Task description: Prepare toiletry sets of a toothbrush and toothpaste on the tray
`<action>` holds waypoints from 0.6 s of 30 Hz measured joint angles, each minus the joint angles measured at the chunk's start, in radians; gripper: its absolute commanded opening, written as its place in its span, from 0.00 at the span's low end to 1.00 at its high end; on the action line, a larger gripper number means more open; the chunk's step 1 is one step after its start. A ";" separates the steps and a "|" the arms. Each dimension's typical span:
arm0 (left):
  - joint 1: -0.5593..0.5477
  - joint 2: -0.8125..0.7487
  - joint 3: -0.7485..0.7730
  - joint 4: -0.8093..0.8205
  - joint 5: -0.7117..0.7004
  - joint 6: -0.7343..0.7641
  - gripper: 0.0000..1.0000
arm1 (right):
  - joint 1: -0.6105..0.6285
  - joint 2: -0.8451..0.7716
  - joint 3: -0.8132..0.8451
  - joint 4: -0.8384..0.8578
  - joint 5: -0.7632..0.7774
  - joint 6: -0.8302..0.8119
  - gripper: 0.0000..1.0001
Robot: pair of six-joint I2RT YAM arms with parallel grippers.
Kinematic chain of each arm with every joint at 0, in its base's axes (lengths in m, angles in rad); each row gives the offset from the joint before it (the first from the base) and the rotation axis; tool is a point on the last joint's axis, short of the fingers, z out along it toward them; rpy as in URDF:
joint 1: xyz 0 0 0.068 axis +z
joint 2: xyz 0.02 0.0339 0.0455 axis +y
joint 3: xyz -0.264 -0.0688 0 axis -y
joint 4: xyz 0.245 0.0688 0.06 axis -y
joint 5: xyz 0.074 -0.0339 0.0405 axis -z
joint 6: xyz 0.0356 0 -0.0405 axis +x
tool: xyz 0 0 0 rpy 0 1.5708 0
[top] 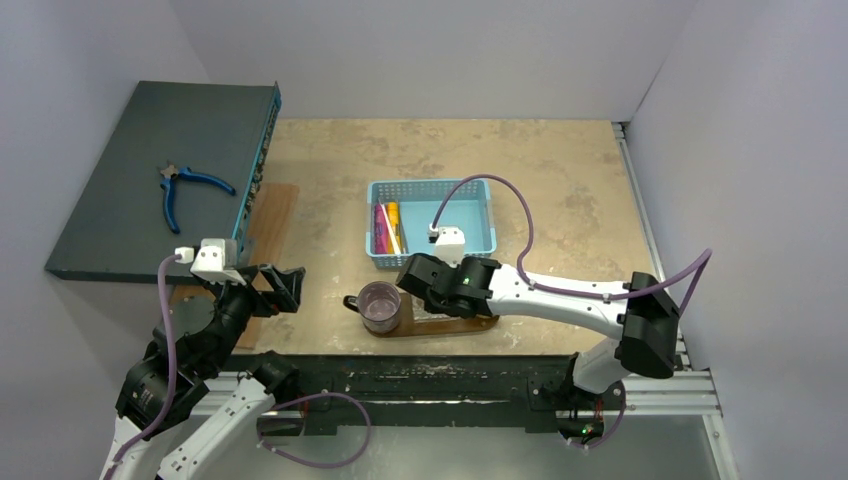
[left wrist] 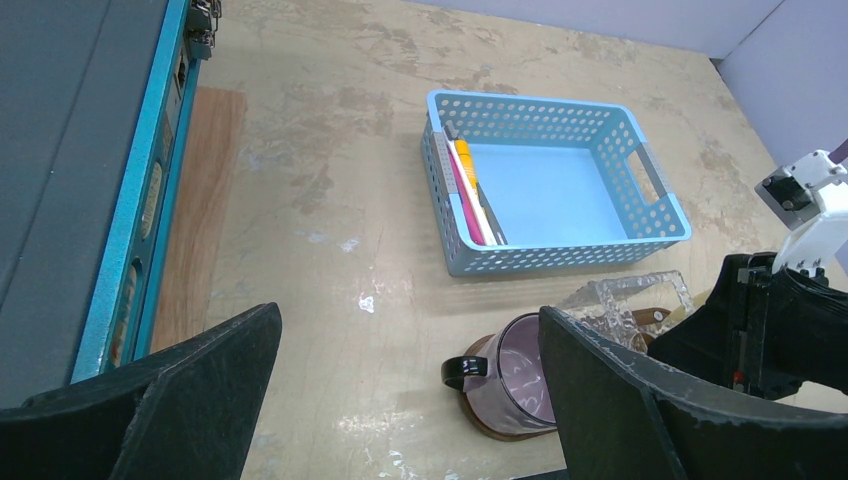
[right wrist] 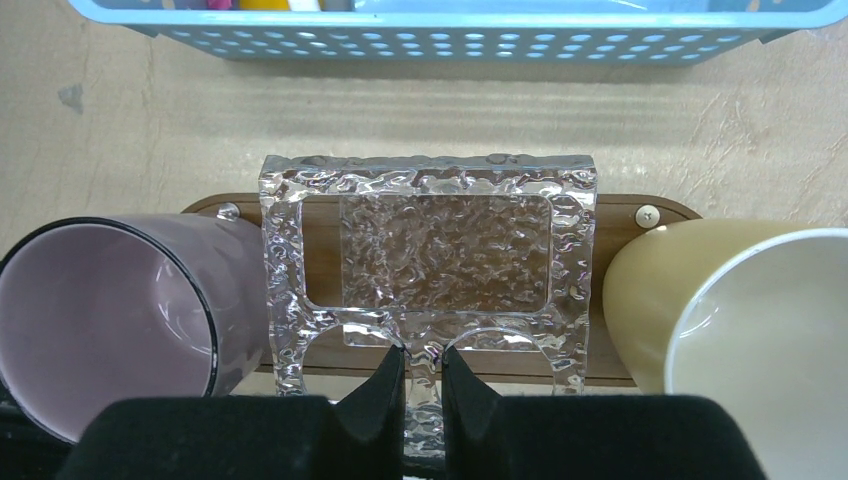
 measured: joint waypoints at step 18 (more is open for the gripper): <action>0.000 0.000 0.000 0.000 0.000 0.000 1.00 | 0.018 0.001 -0.039 0.011 -0.024 0.008 0.00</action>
